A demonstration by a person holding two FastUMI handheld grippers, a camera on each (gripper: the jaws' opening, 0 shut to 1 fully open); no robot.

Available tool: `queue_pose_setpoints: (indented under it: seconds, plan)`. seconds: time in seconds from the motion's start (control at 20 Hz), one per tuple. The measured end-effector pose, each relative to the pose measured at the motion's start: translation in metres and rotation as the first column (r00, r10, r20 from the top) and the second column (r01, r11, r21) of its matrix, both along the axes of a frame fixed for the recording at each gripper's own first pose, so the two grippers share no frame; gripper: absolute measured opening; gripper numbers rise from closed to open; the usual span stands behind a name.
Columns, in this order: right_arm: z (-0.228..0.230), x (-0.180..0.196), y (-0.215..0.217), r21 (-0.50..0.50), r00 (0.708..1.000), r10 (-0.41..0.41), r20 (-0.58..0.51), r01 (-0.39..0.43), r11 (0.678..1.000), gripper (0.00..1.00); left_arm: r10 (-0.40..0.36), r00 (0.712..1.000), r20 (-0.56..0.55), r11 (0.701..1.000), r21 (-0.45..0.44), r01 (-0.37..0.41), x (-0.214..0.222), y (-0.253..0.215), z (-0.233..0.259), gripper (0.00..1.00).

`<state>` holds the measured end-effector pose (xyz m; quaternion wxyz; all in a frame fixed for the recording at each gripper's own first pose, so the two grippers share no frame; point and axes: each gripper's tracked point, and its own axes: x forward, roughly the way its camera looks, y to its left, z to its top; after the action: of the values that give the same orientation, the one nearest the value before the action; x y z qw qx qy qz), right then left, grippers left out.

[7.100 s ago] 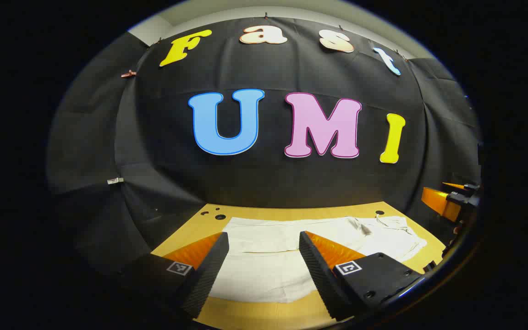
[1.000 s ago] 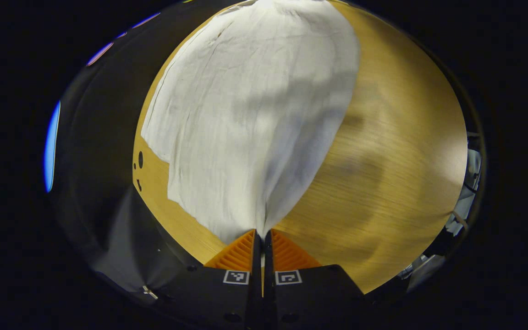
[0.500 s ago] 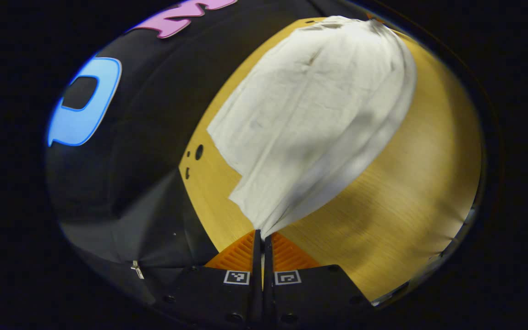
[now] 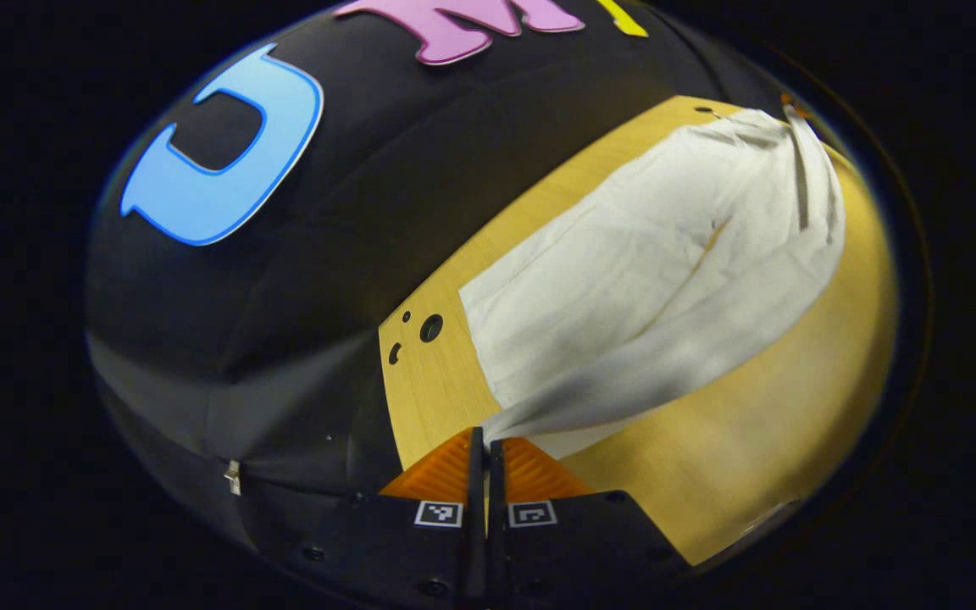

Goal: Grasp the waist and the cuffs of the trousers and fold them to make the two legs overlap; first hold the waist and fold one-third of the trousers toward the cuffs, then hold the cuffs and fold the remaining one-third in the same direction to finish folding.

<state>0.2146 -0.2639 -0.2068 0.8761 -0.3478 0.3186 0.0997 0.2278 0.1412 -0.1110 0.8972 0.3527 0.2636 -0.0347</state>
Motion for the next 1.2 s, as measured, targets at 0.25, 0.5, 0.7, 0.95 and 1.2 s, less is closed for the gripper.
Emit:
queue_pose_setpoints:
  seconds: [0.25, 0.5, 0.7, 0.95, 1.2]
  plan:
    - [0.013, 0.026, 0.003, 0.071, 0.994, -0.102, 0.038, 0.099, 0.992, 0.05, -0.004, 0.999, 0.053, 0.999, -0.031, 0.006, 0.063, -0.011, 0.032, 0.05]
    - [0.017, 0.076, 0.013, 0.144, 0.982, -0.168, 0.087, 0.154, 0.978, 0.05, -0.027, 0.996, 0.082, 0.999, -0.032, 0.029, 0.125, -0.029, 0.046, 0.05]
    - [0.026, 0.117, 0.020, 0.215, 0.962, -0.230, 0.151, 0.195, 0.957, 0.05, -0.025, 0.995, 0.097, 0.998, -0.052, 0.030, 0.165, -0.033, 0.042, 0.05]
    - [0.023, 0.155, 0.009, 0.294, 0.926, -0.325, 0.190, 0.262, 0.919, 0.05, 0.073, 0.990, 0.123, 0.983, -0.177, -0.050, 0.206, -0.018, 0.019, 0.05]
    - [0.007, 0.157, 0.007, 0.329, 0.902, -0.406, 0.147, 0.343, 0.880, 0.12, 0.237, 0.969, 0.069, 0.899, -0.394, -0.192, 0.210, 0.001, -0.029, 0.05]
